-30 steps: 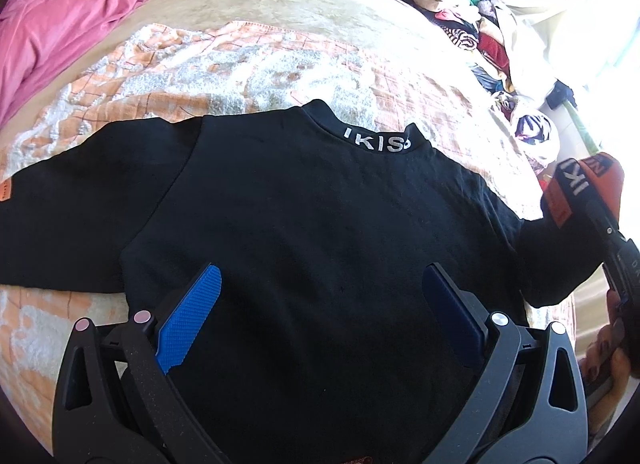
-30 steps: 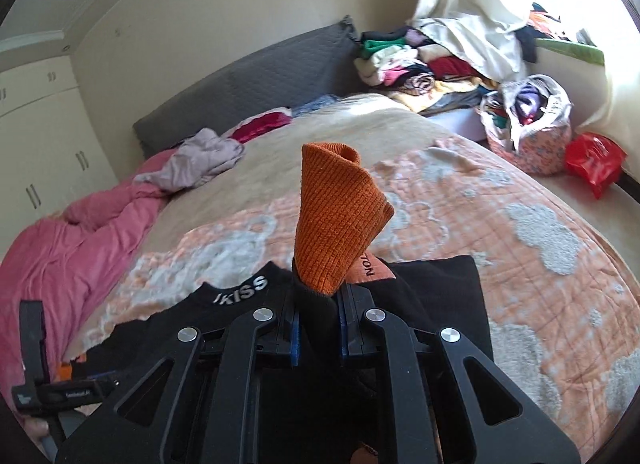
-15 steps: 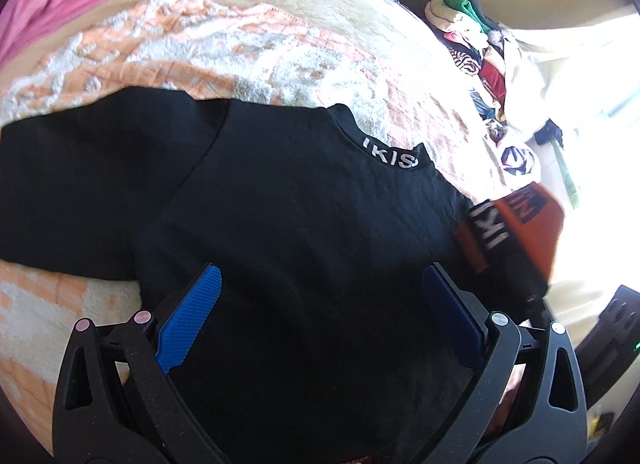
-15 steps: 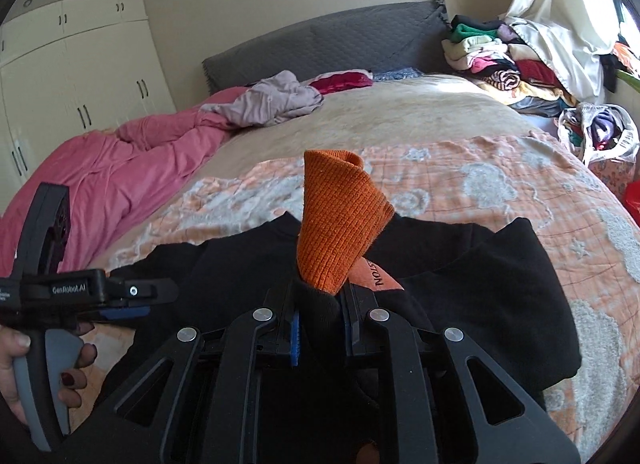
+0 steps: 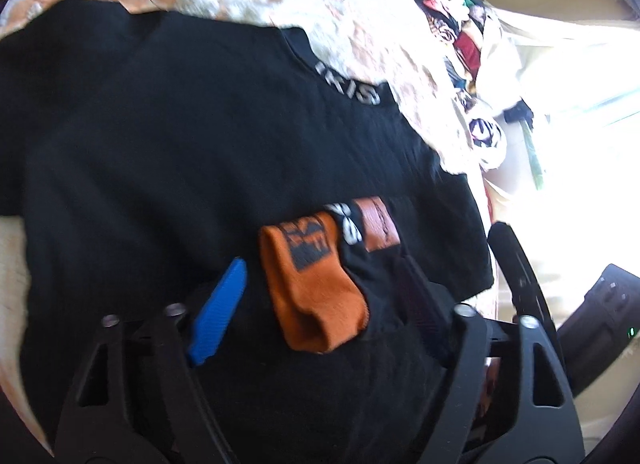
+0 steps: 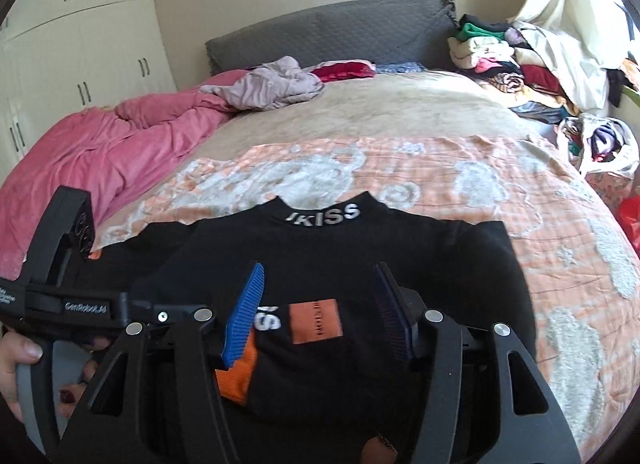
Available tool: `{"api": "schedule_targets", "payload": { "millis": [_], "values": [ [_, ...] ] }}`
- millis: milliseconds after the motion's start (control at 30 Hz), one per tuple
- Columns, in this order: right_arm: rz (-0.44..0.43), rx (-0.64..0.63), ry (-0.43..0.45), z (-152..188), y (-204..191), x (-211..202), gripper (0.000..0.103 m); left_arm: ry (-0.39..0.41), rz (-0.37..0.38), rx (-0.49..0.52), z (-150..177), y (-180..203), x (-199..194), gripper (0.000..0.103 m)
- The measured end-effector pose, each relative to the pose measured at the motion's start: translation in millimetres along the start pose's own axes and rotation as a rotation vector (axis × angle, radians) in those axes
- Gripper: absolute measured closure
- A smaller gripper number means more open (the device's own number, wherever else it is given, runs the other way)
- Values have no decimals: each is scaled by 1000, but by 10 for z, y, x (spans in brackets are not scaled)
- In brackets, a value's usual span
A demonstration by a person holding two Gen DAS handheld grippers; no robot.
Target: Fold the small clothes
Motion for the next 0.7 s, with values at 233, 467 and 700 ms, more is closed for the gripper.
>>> {"api": "schedule_targets", "payload": {
  "millis": [233, 467, 700],
  "values": [
    [32, 100, 25, -23, 386, -148, 48, 2, -63, 20, 50, 48, 267, 45],
    [106, 155, 57, -73, 738, -337, 48, 94, -119, 106, -130, 75, 223, 96],
    [288, 227, 7, 130, 1331, -430, 48, 297, -173, 192, -514, 122, -410, 97]
  ]
}}
Point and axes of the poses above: each gripper's, at about its wrist camera, not at the fingertips, and x roughly the way its jaws point, y to its right, z to its underside, the point moved 10 cm from there along x, roughly the way its jaws point, and after that the axes turned 6 degrees about -z, right-handed, at the moved point
